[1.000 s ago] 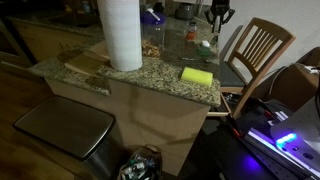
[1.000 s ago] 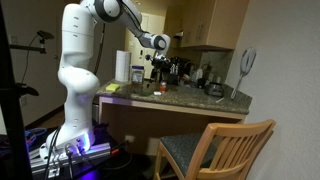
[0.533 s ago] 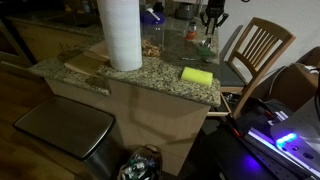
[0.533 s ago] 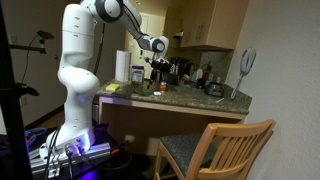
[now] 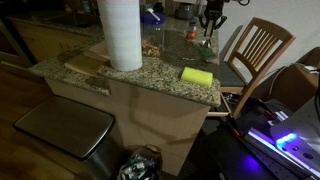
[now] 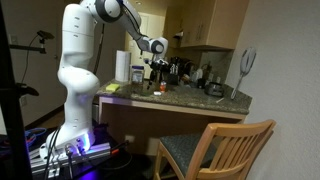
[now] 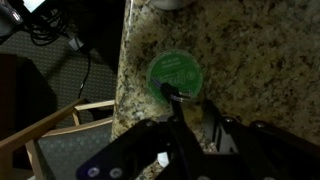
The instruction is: Pick up the keys and put them in between the ear pods and the green object
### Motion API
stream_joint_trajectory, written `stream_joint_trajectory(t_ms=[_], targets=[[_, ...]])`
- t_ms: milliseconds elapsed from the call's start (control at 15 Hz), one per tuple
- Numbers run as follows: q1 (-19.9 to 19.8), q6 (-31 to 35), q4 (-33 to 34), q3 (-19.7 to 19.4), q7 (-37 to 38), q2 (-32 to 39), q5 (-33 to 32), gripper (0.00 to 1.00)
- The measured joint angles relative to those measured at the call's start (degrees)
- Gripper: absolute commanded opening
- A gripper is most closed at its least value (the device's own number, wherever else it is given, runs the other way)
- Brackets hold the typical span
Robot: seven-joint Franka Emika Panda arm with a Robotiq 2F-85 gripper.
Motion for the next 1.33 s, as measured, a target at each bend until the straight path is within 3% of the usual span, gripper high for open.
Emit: stream_joint_trajectory(t_ms=[267,333,400,467,600,667,733,867,1333], targets=[[0.0,1.3,-0.4,0.0,-0.3,0.0,0.6,0.07],[0.0,2.2,-0.6,0.0,-0.5,0.0,1.0,0.51],[0.0,3.0,-0.7,0.0,-0.8,0.0,1.2,0.52],[0.0,3.7,-0.9,0.0,-0.8,0.0,1.0,0.15],[0.0,3.7,-1.1,0.0,-0.2,-0.1,-0.7,0.12],[0.0,3.5,-1.1,0.0,0.2,-0.1,-1.8,0.05],[0.0,3.1,-1.2,0.0,0.5,-0.2,-3.0,0.48],[0.0,2.0,-1.3,0.0,0.8,-0.2,-5.0,0.46],[0.0,2.9,-1.4,0.0,5.0,-0.5,-7.5,0.93]])
